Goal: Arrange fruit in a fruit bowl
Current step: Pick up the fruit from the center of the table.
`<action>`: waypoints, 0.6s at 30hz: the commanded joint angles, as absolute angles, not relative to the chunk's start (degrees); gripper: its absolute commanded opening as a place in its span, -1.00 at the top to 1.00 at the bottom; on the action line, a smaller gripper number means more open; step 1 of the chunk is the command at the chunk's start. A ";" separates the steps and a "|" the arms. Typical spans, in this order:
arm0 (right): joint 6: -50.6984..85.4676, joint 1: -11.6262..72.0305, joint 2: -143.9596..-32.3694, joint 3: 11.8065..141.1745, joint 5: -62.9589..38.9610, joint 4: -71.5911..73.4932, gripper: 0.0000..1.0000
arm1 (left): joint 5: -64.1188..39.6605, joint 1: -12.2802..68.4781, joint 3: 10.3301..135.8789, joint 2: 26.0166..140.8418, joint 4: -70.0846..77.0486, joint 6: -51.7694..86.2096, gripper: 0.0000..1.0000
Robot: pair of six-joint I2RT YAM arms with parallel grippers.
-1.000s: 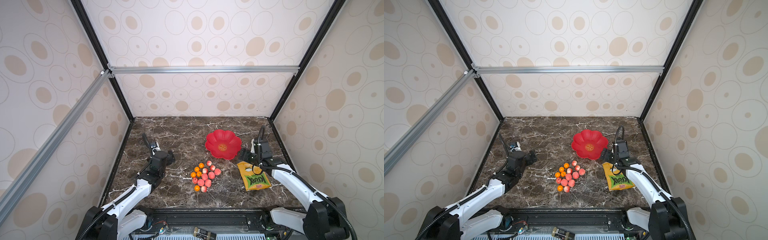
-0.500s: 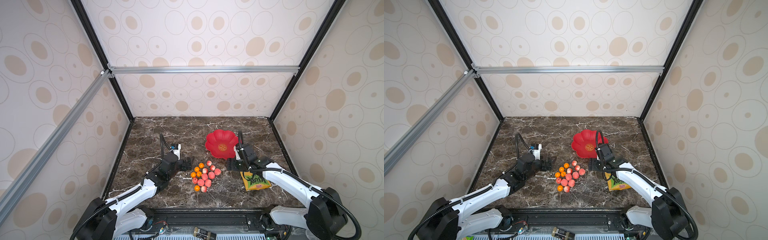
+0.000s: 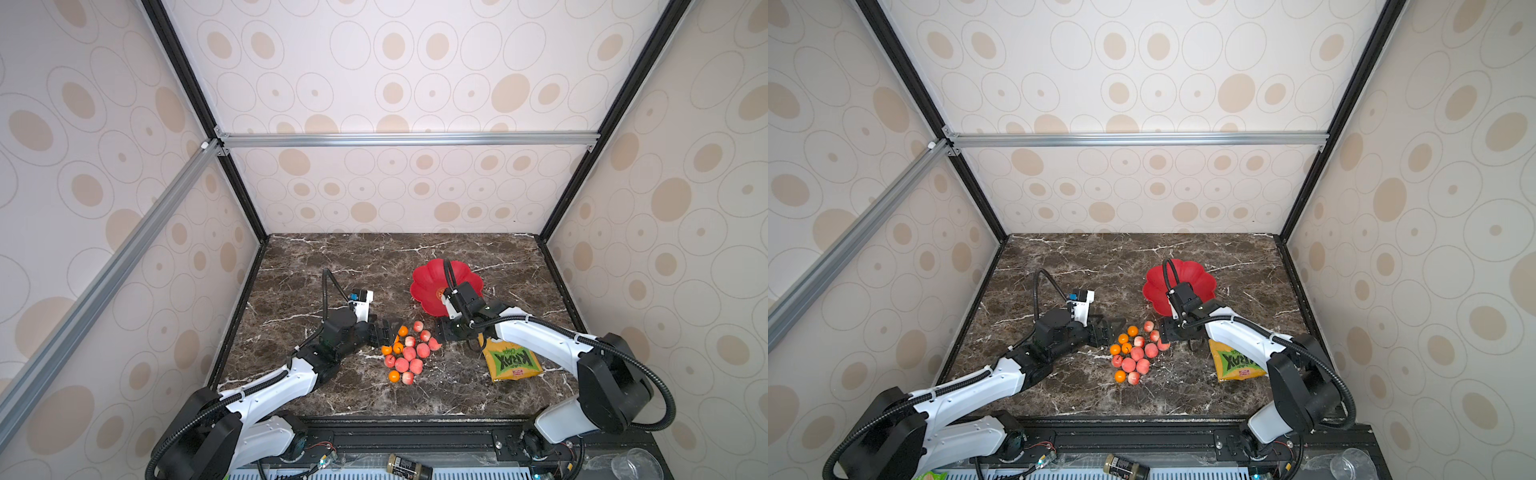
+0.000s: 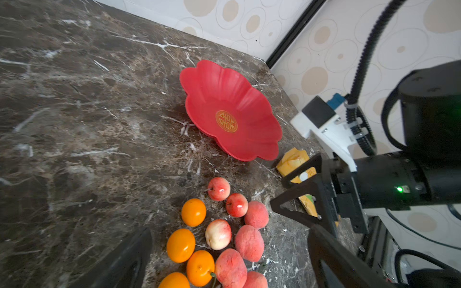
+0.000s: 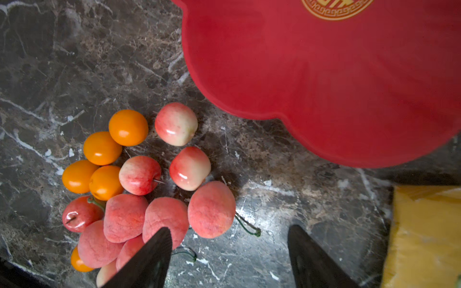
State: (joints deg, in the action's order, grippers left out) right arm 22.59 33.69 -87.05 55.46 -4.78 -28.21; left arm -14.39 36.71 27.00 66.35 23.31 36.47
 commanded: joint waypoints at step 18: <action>11.24 36.39 -93.23 60.22 -6.08 -33.84 -0.61 | -24.75 37.43 27.34 69.50 31.28 37.78 -0.96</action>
State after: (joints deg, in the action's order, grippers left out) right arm 12.34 35.44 -91.98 58.57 -7.38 -32.16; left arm -24.21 36.99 26.87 69.17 29.30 36.71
